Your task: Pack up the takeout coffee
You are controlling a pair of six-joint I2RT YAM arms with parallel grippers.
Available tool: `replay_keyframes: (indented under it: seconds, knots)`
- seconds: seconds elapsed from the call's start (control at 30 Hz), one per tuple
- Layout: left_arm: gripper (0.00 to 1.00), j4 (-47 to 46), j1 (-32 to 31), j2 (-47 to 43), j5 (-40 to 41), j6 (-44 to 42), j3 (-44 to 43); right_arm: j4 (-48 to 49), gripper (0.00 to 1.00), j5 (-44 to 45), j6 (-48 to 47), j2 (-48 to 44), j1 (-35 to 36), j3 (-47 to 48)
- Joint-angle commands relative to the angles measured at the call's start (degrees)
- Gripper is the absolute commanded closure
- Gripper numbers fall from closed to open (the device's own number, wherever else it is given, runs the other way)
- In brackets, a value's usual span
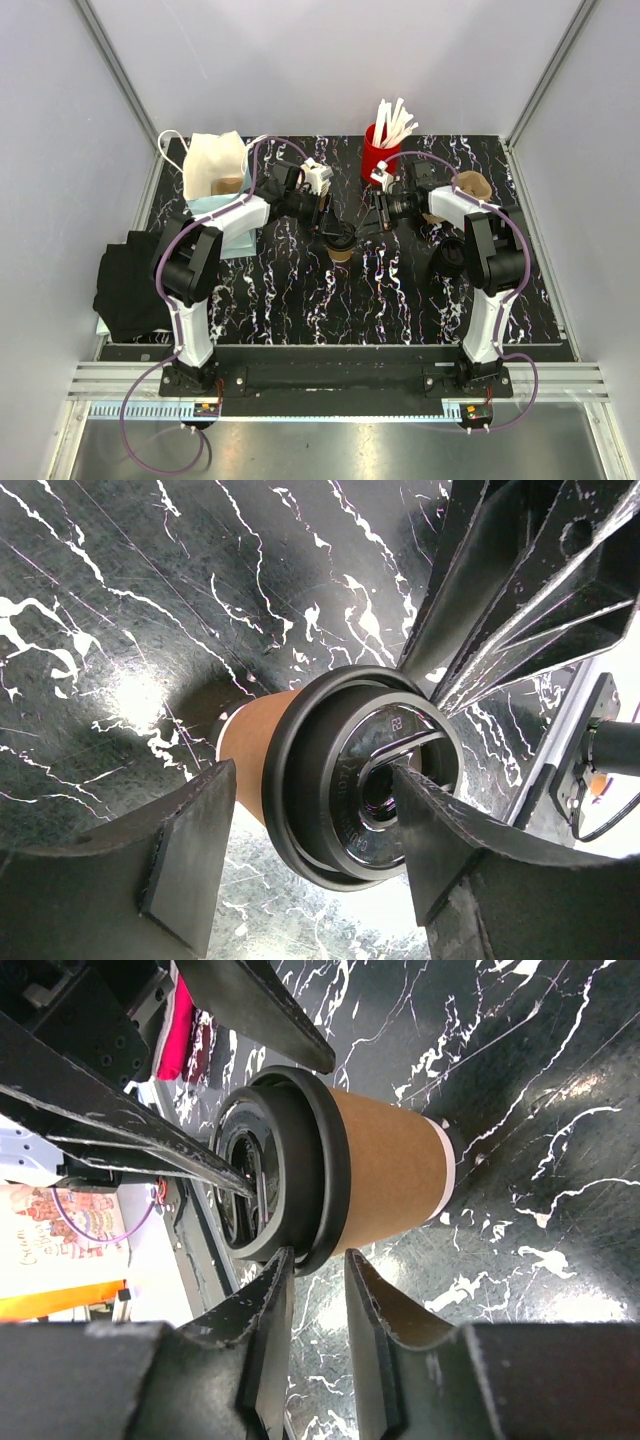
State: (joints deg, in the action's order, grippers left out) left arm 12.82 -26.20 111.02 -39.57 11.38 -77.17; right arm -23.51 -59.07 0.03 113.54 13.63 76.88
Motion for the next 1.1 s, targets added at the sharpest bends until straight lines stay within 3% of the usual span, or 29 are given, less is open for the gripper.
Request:
replay_keyframes:
  seconds: [0.0, 1.07]
  knots:
    - [0.34, 5.2, -0.96, 2.8, 5.82, -4.43, 0.53, -1.01, 0.67, -0.43, -0.39, -2.71, 0.61, 4.41]
    - [0.34, 4.76, -1.49, 2.88, 5.12, -4.52, 0.7, 3.12, 0.7, -1.67, 3.66, 5.64, 0.43, 6.0]
